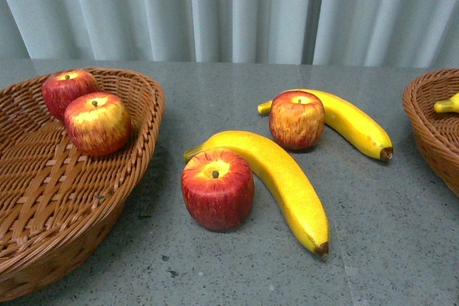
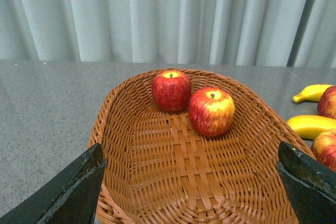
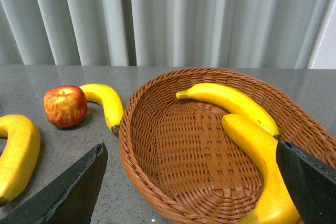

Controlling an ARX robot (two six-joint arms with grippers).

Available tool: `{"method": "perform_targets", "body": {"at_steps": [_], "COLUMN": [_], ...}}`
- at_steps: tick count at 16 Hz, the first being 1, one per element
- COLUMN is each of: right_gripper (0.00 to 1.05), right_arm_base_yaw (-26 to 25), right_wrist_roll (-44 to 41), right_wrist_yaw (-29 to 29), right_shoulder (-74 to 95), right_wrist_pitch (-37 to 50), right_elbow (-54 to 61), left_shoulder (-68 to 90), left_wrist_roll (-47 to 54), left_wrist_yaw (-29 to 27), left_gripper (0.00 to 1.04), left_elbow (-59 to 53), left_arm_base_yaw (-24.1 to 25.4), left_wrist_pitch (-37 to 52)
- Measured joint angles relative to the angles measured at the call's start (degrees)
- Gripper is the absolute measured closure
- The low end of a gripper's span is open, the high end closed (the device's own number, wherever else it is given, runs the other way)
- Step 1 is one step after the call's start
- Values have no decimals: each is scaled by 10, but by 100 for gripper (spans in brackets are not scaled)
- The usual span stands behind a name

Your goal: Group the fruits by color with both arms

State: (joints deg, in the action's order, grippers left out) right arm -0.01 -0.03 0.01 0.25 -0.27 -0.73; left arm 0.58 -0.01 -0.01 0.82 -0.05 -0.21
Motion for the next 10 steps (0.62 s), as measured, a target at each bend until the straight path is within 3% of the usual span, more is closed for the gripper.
{"method": "perform_targets", "body": {"at_steps": [3,4,5,6,8,9,10], "right_gripper": [7,7,7,7,7,7,7], "right_arm_base_yaw": [0,0,0,0,0,0,0], "right_wrist_roll": [0,0,0,0,0,0,0], "right_wrist_yaw": [0,0,-1,0,0,0,0], "right_shoulder": [0,0,0,0,0,0,0], "right_wrist_pitch": [0,0,1,0,0,0,0], "right_elbow": [0,0,0,0,0,0,0], "left_shoulder": [4,71,159,198,313,419,475], "left_wrist_roll": [-4,-31,-37,-37,-16,6,15], "left_wrist_yaw": [-16,-138,-209,-214,-142,-85,-55], "left_gripper": [7,7,7,7,7,7,7], "left_elbow": [3,45,73,87,149,202,239], "left_arm_base_yaw": [-6,-59,-57,-28,8,12,0], "left_wrist_pitch": [-19,-110,-83,-39,84,149,159]}}
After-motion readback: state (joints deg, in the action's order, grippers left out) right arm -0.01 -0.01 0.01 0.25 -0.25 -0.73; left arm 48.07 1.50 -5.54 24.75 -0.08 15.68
